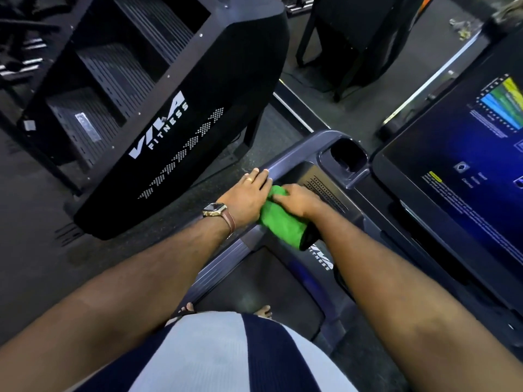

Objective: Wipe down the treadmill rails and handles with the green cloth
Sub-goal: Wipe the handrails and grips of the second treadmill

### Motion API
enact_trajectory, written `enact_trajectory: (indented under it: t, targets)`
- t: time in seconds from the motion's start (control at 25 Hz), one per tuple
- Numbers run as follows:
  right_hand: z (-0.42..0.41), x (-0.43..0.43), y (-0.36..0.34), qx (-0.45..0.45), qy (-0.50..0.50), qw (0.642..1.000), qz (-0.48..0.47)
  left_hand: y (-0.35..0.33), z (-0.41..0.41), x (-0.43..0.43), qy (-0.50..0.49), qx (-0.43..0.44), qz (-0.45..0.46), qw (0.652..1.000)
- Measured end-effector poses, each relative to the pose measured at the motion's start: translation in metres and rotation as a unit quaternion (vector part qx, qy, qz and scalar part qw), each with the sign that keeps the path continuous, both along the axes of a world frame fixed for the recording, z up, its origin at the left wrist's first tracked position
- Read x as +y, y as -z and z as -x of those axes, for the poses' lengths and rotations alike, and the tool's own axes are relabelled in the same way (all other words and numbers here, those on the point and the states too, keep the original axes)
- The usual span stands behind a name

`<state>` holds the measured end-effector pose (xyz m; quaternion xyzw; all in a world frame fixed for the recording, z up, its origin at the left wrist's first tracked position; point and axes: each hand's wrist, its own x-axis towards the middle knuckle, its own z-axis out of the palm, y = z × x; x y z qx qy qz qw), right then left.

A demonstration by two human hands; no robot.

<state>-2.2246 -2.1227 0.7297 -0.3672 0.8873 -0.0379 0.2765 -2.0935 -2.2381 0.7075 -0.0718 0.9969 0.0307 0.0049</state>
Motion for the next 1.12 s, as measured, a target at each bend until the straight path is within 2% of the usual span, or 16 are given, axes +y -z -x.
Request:
enact_trajectory:
  t: [0.08,0.12,0.16,0.24,0.32,0.4,0.44,0.52,0.6,0.64,0.68,0.76,0.84,0.92,1.04,1.12]
  targets:
    - [0.009,0.023,-0.007,-0.054,0.055,0.996,0.052,-0.003,0.000,0.001,0.003,-0.006,0.002,1.000]
    - [0.006,0.037,-0.006,0.001,0.046,0.998,0.049,-0.003,0.000,0.001,0.006,-0.008,0.005,1.000]
    - [-0.001,0.050,0.000,0.110,0.020,0.994,0.020,-0.003,0.000,0.001,0.005,-0.008,0.009,1.000]
    - [-0.039,0.068,0.016,0.328,-0.064,0.940,-0.061,-0.001,0.000,0.000,-0.001,-0.006,0.020,1.000]
    - [-0.071,0.059,0.027,0.399,-0.074,0.909,-0.093,0.000,0.001,0.000,0.002,-0.013,0.016,1.000]
    - [-0.071,0.035,0.026,0.386,-0.098,0.914,-0.072,-0.003,0.000,0.002,0.006,-0.019,0.020,1.000]
    - [-0.062,0.024,0.018,0.347,-0.114,0.929,-0.055,-0.004,-0.001,0.002,0.008,-0.021,0.016,1.000]
    - [-0.030,0.016,0.005,0.220,-0.087,0.971,-0.028,-0.006,0.000,0.002,0.008,-0.014,-0.010,1.000]
    - [-0.007,0.028,-0.004,0.089,0.015,0.996,-0.022,-0.007,-0.001,0.003,0.004,-0.012,-0.010,1.000]
    - [-0.005,0.037,-0.006,0.083,0.052,0.995,-0.016,-0.008,-0.001,0.004,0.002,-0.016,-0.007,1.000]
    - [-0.012,0.045,-0.004,0.137,0.055,0.989,-0.011,-0.008,-0.003,0.004,0.002,-0.020,-0.004,1.000]
    - [-0.039,0.051,0.011,0.313,-0.020,0.949,-0.019,-0.007,-0.003,0.003,-0.002,-0.012,-0.002,1.000]
    - [-0.067,0.044,0.024,0.363,-0.060,0.929,-0.040,-0.004,-0.002,0.003,0.000,-0.009,0.002,1.000]
    - [-0.070,0.026,0.023,0.353,-0.077,0.932,-0.034,-0.005,-0.001,0.003,0.002,-0.017,0.010,1.000]
    - [-0.045,0.018,0.007,0.256,-0.077,0.963,-0.025,-0.003,-0.003,0.002,0.007,-0.021,0.005,1.000]
    - [-0.027,0.040,0.000,0.189,-0.030,0.981,-0.025,-0.003,-0.004,0.004,0.006,-0.016,0.014,1.000]
